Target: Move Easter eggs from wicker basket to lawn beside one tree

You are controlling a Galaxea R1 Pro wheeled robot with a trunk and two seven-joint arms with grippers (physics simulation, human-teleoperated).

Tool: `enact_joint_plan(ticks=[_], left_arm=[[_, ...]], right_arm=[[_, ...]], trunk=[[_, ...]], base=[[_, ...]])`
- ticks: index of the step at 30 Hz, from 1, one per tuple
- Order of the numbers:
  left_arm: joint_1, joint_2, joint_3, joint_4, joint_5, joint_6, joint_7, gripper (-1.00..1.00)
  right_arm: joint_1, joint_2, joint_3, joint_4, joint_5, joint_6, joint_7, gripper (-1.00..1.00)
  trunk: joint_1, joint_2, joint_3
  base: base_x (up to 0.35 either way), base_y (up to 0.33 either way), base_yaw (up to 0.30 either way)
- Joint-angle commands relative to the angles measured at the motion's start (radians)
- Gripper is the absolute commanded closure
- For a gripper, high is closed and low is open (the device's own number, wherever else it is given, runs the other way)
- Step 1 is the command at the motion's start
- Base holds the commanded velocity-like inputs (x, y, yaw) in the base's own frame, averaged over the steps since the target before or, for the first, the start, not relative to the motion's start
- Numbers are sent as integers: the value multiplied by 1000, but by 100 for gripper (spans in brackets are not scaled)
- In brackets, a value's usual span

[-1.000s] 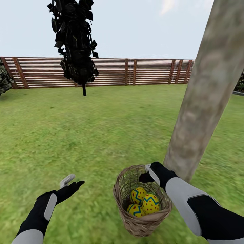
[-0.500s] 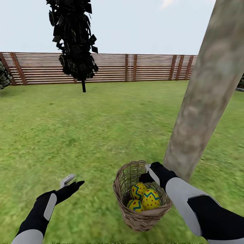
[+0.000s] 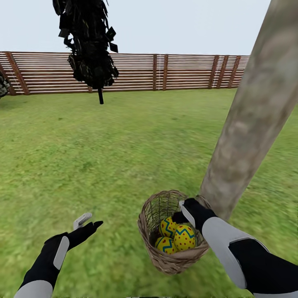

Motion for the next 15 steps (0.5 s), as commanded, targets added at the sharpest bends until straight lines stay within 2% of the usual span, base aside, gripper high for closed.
enact_joint_plan(ticks=[1,8,15], left_arm=[[-1,0,3,-1,4,7,-3,-100],[-1,0,3,-1,4,7,-3,-100],[-1,0,3,-1,4,7,-3,-100]], right_arm=[[0,0,5,-1,-6,5,-5,-100],[1,0,5,-2,-5,3,-6,-100],[1,0,5,0,-6,-45,-13,-100]], trunk=[[0,-1,-5],[3,-2,-32],[6,-4,-59]], base=[[0,0,0],[0,0,0],[0,0,0]])
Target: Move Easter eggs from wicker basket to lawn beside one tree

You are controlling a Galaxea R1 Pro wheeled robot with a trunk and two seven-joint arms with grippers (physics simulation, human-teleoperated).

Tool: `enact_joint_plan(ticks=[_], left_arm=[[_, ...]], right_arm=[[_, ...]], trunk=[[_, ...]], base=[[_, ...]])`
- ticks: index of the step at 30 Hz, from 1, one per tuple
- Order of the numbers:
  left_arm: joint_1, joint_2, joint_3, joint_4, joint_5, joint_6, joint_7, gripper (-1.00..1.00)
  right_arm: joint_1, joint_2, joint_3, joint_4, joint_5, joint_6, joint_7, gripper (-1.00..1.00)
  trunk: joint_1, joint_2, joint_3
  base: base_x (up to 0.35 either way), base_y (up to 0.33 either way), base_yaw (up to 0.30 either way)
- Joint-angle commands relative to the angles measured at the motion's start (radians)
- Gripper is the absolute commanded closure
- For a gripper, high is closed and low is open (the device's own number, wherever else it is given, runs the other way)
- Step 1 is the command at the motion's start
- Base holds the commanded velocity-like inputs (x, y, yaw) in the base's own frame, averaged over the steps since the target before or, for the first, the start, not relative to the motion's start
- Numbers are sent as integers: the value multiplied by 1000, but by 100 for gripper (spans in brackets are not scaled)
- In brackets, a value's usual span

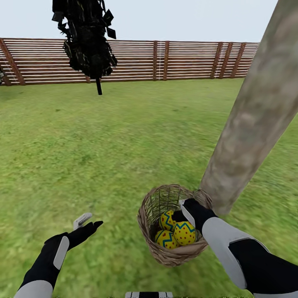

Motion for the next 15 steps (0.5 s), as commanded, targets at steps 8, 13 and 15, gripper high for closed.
enact_joint_plan(ticks=[8,13,15], left_arm=[[0,0,3,-1,4,7,-3,-100],[-1,0,3,-1,4,7,-3,-100],[-1,0,3,-1,4,7,-3,-100]], right_arm=[[0,0,5,-1,-6,2,-11,-100],[0,0,5,-1,-6,2,-15,-100],[0,0,5,-1,-6,2,-16,-100]], trunk=[[3,-2,-28],[3,-2,-28],[3,-2,-28]], base=[[0,0,0],[0,0,0],[0,0,0]])
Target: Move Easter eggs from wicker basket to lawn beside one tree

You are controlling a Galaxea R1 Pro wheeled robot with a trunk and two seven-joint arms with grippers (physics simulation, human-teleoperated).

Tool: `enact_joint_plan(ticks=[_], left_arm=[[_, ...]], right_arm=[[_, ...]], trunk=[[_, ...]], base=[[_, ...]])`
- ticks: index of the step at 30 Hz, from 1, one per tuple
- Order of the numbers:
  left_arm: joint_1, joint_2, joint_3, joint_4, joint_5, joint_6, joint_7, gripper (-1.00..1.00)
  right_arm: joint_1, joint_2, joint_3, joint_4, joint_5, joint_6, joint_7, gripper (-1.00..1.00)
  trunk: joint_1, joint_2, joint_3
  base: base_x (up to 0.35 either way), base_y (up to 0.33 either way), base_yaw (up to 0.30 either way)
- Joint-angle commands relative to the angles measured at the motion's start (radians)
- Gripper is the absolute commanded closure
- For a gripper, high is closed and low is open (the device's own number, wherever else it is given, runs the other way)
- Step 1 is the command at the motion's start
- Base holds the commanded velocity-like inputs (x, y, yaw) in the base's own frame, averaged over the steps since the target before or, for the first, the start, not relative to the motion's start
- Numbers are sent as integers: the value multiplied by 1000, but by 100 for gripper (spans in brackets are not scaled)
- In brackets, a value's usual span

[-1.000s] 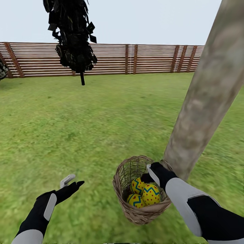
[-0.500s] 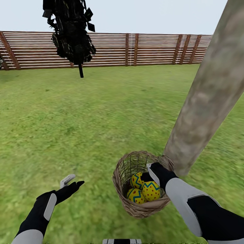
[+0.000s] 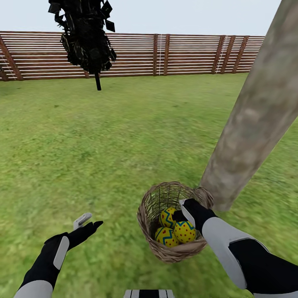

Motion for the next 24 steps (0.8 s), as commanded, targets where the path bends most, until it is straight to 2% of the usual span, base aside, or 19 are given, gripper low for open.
enact_joint_plan(ticks=[1,10,14,18,24], left_arm=[[-1,0,3,-1,4,7,-3,-100],[-1,-1,3,-1,4,7,-3,-100],[-1,-1,3,-1,4,7,-3,-100],[-1,-2,3,0,4,7,-3,-100],[-1,-2,3,1,4,7,-3,-100]], right_arm=[[0,0,5,-1,-6,5,-8,-100],[1,0,5,0,-8,6,-13,-100],[1,0,5,0,-8,4,-60,-100],[1,0,5,0,-8,4,-79,-100],[2,1,6,-1,-6,3,-79,-100]], trunk=[[0,0,-1],[0,0,-1],[0,-1,-5],[0,-1,-5],[3,-2,-28]], base=[[0,0,0],[0,0,0],[0,0,0],[0,0,0],[0,0,0]])
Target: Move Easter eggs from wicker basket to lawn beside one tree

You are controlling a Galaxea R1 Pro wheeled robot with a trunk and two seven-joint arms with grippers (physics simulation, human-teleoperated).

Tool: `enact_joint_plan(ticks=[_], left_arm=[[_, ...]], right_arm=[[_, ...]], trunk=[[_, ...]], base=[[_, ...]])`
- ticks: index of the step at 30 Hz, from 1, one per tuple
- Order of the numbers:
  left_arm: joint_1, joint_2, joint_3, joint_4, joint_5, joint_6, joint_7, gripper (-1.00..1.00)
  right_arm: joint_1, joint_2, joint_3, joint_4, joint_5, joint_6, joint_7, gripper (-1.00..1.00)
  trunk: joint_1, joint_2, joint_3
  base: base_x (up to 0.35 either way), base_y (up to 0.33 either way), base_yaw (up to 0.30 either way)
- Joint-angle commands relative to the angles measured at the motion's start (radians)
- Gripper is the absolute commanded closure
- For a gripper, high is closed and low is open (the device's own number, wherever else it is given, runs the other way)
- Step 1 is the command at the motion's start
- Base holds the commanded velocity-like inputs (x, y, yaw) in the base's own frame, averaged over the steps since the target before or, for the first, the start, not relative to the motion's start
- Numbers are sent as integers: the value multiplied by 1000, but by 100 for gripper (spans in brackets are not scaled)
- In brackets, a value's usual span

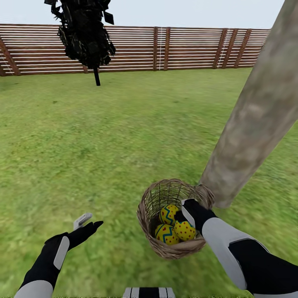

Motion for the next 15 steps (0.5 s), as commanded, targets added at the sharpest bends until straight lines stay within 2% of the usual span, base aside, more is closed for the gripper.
enact_joint_plan(ticks=[1,12,15], left_arm=[[-1,0,3,-1,4,7,-3,-100],[-1,1,3,-2,4,7,-3,-100],[0,1,3,-1,4,7,-3,-100]], right_arm=[[0,-1,5,-2,-6,5,-5,-100],[0,-1,5,-5,-6,6,-4,-100],[0,-1,4,-6,-6,6,-5,-100]], trunk=[[0,-1,-5],[5,-3,-47],[5,-3,-47]], base=[[0,0,0],[0,0,0],[0,0,0]])
